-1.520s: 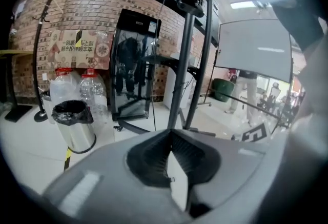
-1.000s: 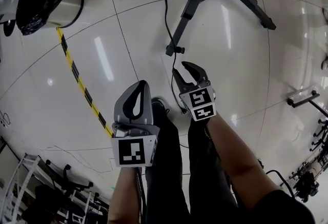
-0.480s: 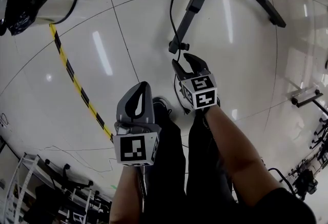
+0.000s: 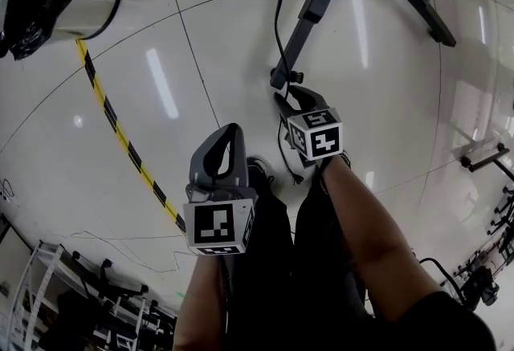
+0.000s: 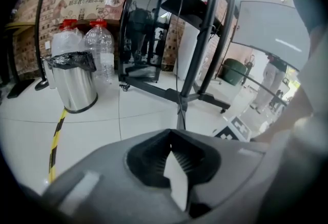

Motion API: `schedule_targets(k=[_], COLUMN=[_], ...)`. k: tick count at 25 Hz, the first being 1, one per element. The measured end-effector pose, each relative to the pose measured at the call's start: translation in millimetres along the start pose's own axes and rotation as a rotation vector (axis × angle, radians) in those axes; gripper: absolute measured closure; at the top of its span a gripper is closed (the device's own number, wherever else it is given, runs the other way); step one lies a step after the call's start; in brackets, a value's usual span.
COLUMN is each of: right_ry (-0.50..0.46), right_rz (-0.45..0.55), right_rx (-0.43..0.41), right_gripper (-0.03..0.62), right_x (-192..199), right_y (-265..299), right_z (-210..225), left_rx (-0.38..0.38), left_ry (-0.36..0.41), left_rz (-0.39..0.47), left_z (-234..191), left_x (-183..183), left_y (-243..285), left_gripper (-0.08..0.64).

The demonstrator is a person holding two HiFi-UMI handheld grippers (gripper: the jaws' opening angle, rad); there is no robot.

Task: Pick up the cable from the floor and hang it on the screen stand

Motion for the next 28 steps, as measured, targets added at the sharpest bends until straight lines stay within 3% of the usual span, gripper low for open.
schedule_targets(k=[6,11,21,28], right_ry=[-0.019,0.015,-0.061,-0.075], right_rz=[-0.023,-0.051,-0.051,-0.022], right_rx=[0.002,-0.018,-0.085,-0.127], right_gripper=[0.54,0.571,0.578,0.578], right_x=[1.5,4.3,-5.5,-23.6], right_y=[1.0,-0.7,-21.8,-66.6], right_z=[1.6,3.6,-13.9,-31.1], left_rx=[-0.002,-0.004,-0.008,-0.013], left_ry=[-0.014,-0.024,-0.039,-0.061], left_rz=[-0.006,-0.004,0.02,0.06], left_z=[-3.4,-2.8,6.9,22.5], left_x=[4.9,5.4,-2.5,-20.9], left_y=[-2.6,-5.3,-19.5,-49.6], left_gripper=[0.555,0.555,0.555,0.555])
Point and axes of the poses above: the fingertips, and each gripper's own axes: y forward along the fingers, z to its right, x out of its underside, the point moved 4 cm from there along -y, backward along the fingers, and after that the axes turned 7 degrees about x, right-handed, at the moved point
